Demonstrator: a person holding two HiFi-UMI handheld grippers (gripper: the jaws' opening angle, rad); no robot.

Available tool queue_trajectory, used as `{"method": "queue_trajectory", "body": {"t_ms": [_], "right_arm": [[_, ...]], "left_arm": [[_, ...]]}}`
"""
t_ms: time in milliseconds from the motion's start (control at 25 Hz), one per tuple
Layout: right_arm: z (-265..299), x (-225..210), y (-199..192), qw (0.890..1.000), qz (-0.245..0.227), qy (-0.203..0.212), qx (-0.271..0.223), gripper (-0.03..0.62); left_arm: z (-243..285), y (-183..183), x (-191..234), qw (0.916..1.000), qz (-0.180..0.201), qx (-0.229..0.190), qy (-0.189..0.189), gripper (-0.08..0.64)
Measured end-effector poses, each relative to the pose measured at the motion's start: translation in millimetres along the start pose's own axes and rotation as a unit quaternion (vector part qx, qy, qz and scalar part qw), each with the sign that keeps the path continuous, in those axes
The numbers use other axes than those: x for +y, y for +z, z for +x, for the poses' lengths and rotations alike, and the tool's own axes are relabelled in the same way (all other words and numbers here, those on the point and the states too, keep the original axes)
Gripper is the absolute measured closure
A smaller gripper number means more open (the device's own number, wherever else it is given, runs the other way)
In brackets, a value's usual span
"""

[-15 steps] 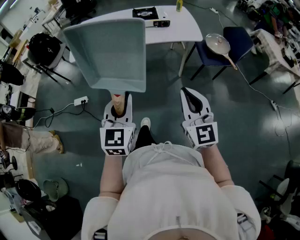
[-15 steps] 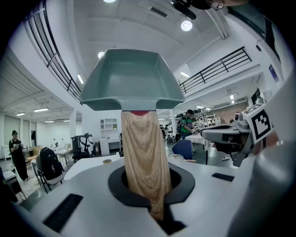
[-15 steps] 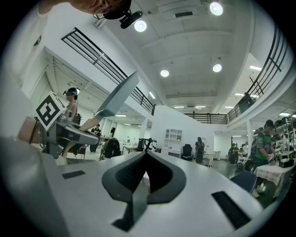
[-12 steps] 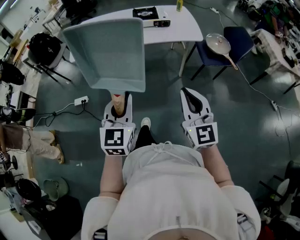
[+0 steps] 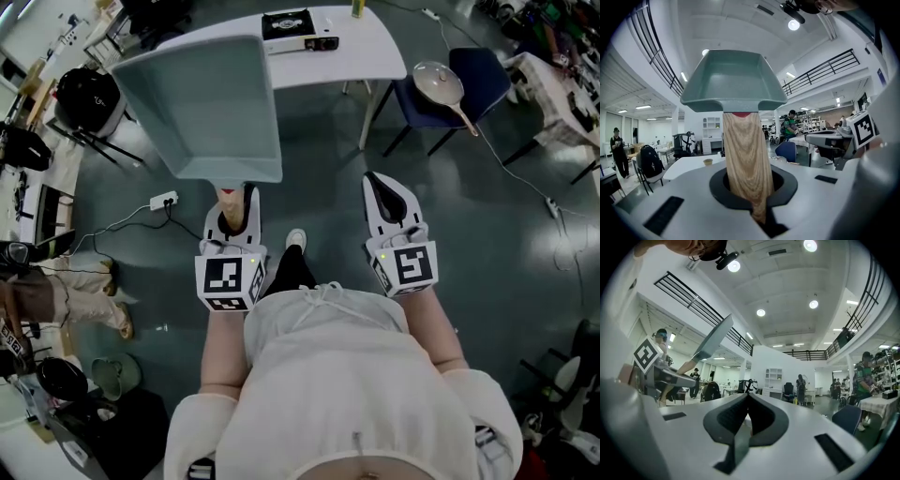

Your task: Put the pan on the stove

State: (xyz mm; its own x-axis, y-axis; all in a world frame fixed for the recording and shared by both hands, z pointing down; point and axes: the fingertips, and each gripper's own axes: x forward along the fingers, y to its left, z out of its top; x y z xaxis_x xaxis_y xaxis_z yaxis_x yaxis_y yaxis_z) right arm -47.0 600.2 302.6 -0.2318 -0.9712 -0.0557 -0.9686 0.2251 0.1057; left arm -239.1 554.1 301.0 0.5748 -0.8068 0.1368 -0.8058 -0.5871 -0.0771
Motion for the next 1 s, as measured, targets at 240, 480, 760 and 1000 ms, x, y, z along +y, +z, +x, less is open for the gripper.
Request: {"method": "queue_trajectory", "body": {"t_ms": [240, 480, 760, 1000], "right_arm": [[41.8, -19.6, -13.5, 1.000, -0.002, -0.007, 0.011, 0.588], [118.9, -48.4, -25.7, 1.000, -0.006, -0.017, 0.025, 0.588], [232.1, -74.6, -35.4, 0.999, -0.013, -0.030, 0.039, 0.588], [330.3, -91.9, -38.1, 0.998, -0.024, -0.047, 0.040, 0.586]], "left_arm": [[41.4, 0.8, 20.3, 0.9999, 0.016, 0.004, -0.001, 0.529], [118.4, 3.7, 57.0, 0.9992, 0.038, 0.008, -0.011, 0.529], [219.3, 8.6, 118.8, 0.9975, 0.054, 0.012, -0.044, 0.529], [296.8, 14.3, 180.3, 0.9973, 0.038, 0.009, -0.063, 0.529]]}}
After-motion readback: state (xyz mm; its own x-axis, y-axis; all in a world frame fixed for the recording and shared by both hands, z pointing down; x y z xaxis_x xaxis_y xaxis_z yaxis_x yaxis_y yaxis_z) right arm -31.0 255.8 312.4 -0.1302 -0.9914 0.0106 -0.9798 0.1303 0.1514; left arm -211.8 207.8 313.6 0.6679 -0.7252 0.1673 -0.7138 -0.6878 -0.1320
